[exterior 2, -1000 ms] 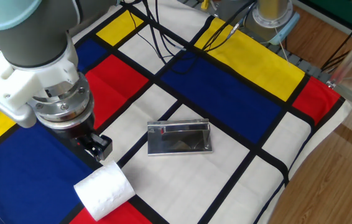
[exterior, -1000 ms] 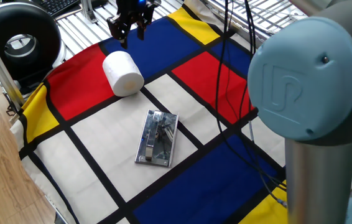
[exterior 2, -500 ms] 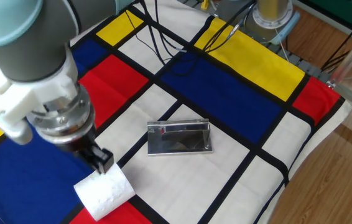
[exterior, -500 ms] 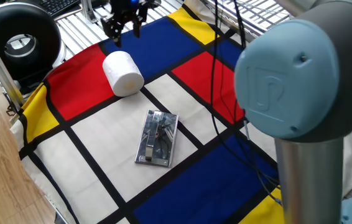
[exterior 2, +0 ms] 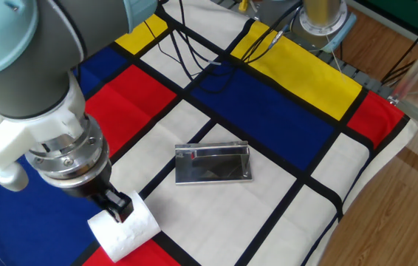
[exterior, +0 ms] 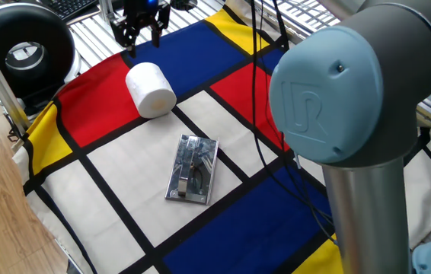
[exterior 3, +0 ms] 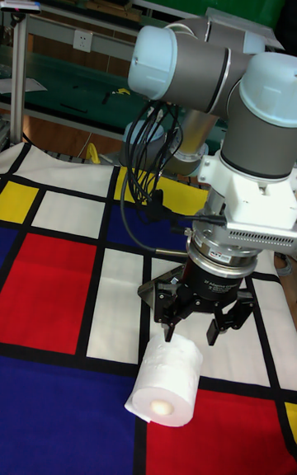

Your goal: Put the toilet paper on its holder

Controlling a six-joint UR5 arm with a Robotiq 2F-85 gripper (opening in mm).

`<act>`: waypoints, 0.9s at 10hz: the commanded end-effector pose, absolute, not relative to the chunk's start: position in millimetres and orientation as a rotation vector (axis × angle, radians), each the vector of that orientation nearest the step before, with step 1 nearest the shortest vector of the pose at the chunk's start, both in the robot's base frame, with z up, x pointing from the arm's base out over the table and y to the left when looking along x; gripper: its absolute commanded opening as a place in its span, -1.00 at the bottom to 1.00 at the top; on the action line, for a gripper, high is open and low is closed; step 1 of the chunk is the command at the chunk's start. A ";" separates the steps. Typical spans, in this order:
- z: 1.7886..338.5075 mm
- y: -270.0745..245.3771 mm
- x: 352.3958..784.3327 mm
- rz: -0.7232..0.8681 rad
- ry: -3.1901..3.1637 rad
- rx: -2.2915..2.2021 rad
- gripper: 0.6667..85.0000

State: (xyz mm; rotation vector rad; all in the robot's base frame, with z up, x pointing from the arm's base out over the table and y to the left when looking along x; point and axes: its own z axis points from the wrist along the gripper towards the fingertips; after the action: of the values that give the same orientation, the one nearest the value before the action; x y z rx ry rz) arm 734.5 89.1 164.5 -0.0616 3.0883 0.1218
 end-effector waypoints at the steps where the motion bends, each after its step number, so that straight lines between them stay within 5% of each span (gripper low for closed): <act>1: 167.2 104.9 738.3 0.218 3.073 -0.121 0.42; 7: 164.9 82.3 738.2 0.083 3.082 -0.149 0.43; 9: 165.1 83.5 739.0 0.089 3.077 -0.165 0.84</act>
State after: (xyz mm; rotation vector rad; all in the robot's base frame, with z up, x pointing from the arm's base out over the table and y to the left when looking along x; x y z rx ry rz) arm 738.1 85.9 163.9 -0.1481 3.0812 0.0984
